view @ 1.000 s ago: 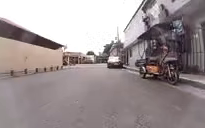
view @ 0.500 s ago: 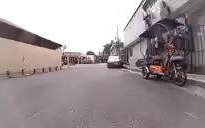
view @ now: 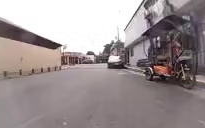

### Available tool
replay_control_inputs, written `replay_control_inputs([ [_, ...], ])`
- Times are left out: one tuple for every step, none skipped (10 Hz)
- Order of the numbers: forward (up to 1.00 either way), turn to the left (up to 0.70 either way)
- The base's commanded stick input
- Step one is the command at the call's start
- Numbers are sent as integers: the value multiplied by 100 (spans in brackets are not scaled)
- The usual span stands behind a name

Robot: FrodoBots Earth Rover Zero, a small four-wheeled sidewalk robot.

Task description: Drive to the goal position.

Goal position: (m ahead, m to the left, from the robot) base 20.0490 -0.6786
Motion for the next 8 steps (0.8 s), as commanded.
replay_control_inputs([
  [50,2],
  [50,2],
  [50,2],
  [50,2],
  [50,2],
  [50,2],
  [50,2],
  [50,-25],
])
